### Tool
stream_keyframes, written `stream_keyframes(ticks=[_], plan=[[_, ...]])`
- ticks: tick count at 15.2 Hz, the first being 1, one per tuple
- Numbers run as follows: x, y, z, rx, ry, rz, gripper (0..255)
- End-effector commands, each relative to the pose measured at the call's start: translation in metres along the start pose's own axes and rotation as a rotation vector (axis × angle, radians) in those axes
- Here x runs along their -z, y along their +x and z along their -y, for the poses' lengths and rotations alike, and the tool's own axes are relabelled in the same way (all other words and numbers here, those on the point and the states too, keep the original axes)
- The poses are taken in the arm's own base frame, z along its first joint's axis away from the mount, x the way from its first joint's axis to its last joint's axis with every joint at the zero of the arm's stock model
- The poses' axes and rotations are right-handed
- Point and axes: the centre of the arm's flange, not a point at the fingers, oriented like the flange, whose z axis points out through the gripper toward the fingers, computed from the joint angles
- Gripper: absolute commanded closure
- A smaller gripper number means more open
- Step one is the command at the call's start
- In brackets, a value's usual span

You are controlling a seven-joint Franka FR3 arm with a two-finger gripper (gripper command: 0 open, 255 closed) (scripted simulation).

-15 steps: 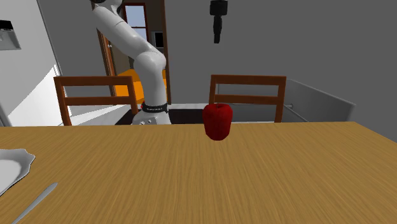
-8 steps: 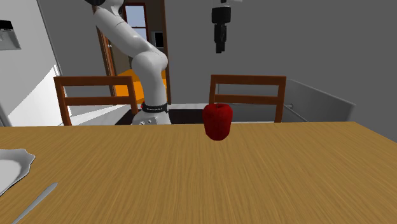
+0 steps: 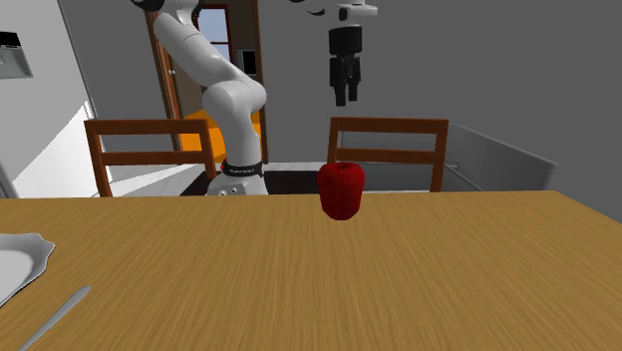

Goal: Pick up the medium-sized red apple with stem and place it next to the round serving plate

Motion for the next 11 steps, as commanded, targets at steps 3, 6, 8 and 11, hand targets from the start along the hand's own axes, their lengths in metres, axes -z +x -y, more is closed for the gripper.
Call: stream_keyframes(ticks=[3,6,8,11], plan=[[-0.020,0.007,-0.043,-0.080,-0.015,-0.031,0],[-0.035,0.011,-0.077,-0.140,-0.025,-0.052,0],[-0.045,0.013,-0.100,-0.180,-0.033,-0.067,0],[-0.059,0.014,-0.121,-0.217,-0.039,-0.080,0]])
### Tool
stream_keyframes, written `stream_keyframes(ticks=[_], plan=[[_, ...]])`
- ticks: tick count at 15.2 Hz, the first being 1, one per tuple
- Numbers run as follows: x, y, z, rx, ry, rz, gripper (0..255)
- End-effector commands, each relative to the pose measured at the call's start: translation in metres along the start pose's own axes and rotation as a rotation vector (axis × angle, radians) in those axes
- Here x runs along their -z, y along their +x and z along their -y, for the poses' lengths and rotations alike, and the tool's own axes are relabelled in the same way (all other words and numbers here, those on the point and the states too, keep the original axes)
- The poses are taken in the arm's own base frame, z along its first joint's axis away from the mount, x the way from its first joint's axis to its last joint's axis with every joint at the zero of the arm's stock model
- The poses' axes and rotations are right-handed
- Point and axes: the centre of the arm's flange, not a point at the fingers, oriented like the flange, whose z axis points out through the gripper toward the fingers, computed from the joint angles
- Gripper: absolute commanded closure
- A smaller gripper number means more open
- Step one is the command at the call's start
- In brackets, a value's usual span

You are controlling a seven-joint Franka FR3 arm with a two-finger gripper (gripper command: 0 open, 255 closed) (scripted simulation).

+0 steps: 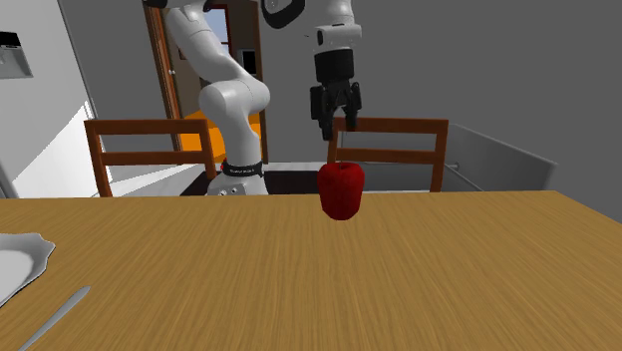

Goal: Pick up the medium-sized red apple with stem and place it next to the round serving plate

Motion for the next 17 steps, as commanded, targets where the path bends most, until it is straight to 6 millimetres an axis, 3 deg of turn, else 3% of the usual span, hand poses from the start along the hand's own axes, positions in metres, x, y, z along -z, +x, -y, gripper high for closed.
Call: stream_keyframes(ticks=[1,7,14,15,17], plan=[[-0.013,0.002,-0.005,-0.009,-0.002,-0.004,0],[-0.042,0.002,-0.005,-0.009,-0.002,-0.004,0],[-0.042,0.002,-0.005,-0.009,-0.002,-0.004,0],[-0.042,0.002,-0.005,-0.009,-0.002,-0.004,255],[-0.042,0.002,-0.005,-0.009,-0.002,-0.004,255]])
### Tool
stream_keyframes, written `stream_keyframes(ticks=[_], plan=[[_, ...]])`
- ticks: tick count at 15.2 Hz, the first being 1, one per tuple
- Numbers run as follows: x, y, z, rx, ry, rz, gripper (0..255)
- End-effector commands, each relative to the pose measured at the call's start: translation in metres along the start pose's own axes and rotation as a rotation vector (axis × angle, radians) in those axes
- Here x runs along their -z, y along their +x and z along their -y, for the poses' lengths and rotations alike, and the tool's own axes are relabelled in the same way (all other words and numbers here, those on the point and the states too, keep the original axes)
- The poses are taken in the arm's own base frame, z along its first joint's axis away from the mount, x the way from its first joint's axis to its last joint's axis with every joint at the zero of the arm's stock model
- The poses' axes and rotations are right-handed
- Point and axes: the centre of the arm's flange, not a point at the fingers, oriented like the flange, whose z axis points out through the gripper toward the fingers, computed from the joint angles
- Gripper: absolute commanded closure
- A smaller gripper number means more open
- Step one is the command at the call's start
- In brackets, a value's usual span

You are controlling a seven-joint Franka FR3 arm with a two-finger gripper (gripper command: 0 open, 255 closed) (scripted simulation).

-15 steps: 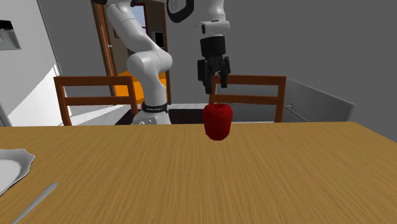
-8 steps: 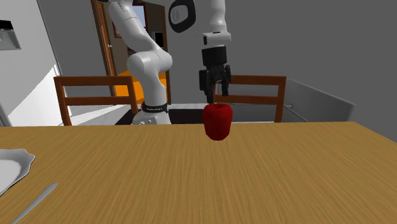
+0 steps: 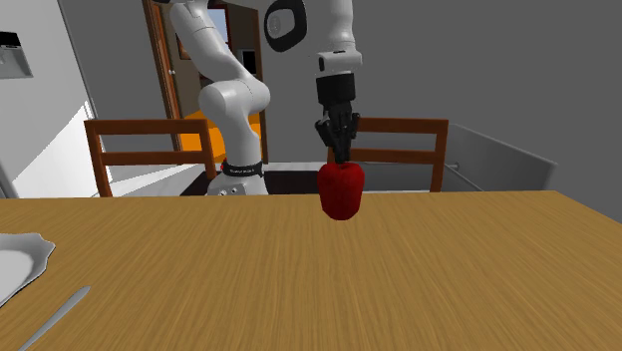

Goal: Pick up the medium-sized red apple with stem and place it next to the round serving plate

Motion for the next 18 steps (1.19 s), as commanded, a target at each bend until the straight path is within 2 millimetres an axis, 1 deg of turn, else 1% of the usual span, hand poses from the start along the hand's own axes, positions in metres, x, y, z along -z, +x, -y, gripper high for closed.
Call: stream_keyframes(ticks=[1,7,18], plan=[[0.000,0.000,0.000,0.000,0.000,0.000,255],[0.000,0.000,0.000,0.000,0.000,0.000,255],[0.057,0.010,0.000,0.000,0.000,0.000,255]])
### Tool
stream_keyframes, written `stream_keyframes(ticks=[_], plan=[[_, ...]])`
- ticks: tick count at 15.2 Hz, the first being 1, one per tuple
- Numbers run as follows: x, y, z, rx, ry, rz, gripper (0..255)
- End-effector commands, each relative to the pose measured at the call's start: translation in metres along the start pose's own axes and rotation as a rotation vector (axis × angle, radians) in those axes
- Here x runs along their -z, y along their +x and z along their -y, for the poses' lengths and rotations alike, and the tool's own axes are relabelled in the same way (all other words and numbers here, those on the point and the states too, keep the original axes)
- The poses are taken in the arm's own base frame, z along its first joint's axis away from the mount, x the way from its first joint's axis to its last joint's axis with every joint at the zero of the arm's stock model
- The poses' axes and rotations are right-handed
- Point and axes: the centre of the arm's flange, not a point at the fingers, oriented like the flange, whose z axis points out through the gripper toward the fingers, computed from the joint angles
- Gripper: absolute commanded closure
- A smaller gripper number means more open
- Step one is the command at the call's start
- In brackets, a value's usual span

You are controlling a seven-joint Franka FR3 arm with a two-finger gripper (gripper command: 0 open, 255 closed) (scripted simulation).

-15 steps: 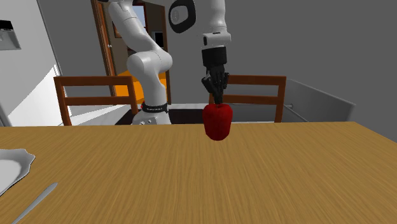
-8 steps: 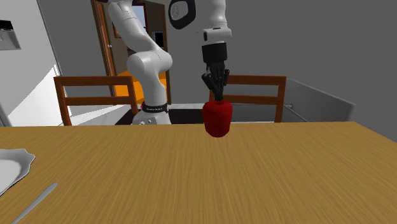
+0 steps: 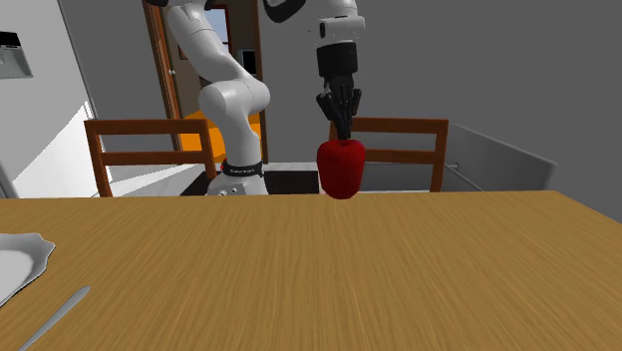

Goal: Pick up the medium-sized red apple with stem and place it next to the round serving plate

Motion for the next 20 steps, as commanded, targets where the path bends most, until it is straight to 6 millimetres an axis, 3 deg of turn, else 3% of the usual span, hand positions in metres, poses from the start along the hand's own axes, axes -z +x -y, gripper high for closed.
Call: stream_keyframes(ticks=[1,20], plan=[[0.011,0.001,0.000,0.000,0.000,0.000,255],[0.110,0.018,0.000,0.000,0.000,0.000,255]])
